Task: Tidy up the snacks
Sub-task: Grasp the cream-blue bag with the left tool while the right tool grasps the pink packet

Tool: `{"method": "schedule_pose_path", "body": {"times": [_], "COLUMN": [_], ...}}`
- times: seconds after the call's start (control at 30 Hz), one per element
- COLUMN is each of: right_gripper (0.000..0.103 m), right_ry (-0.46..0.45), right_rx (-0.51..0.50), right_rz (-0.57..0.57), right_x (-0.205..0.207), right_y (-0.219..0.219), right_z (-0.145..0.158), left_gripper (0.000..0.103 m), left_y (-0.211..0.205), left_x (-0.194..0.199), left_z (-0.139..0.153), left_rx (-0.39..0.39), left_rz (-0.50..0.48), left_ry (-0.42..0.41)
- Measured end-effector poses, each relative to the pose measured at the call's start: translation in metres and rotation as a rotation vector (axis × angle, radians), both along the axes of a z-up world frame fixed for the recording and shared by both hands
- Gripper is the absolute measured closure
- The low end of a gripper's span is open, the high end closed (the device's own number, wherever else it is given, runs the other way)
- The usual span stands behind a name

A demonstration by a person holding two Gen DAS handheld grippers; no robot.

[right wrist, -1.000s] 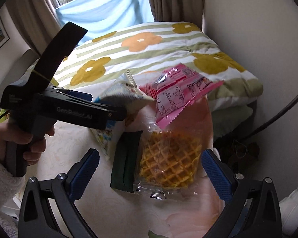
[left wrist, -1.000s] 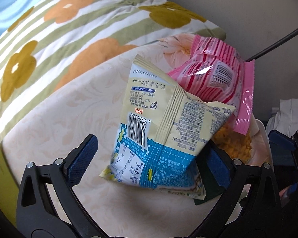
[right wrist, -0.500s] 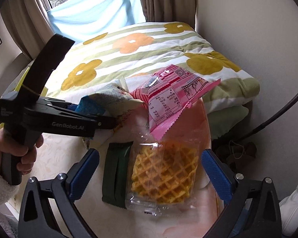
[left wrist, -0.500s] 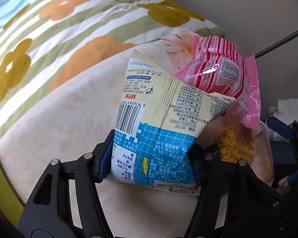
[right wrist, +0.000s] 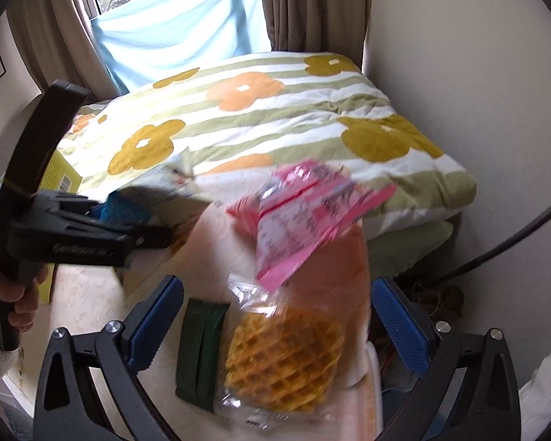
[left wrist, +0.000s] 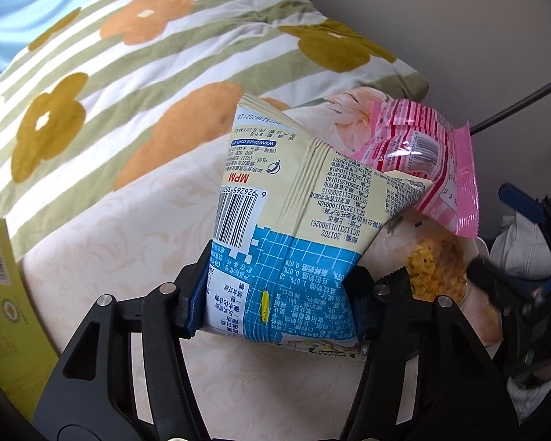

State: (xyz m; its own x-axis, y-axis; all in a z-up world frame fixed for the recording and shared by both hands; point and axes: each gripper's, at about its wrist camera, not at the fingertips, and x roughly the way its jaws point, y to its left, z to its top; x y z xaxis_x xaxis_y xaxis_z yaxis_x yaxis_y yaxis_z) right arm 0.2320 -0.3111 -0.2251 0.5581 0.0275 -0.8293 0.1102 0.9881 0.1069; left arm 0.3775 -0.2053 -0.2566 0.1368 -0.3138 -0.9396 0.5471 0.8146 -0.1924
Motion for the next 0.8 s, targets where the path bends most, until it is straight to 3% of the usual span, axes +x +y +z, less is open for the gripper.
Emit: {"method": "schedule_pose_path", "body": {"times": [0.37,0.57,0.8], "right_gripper": [0.001,0.001,0.001], "right_ry": [0.009,0.054,0.101], "right_rx": [-0.118,-0.177,-0.198], "right_rz": [0.14,0.313,0.393], "right_x": [0.054,0.075,0.089], "right_y": [-0.014,-0.003,0.0], "right_z": [0.006,-0.011,-0.037], "left_gripper": [0.048,0.048,0.048], "left_y": [0.021,0.028,0.03], "left_x": [0.003,0.005,0.004], "left_z": [0.011,0.006,0.002], "left_rx": [0.007,0.009,0.011], "left_rz": [0.068,0.096,0.116], "left_ry": [-0.012,0.003,0.014]}}
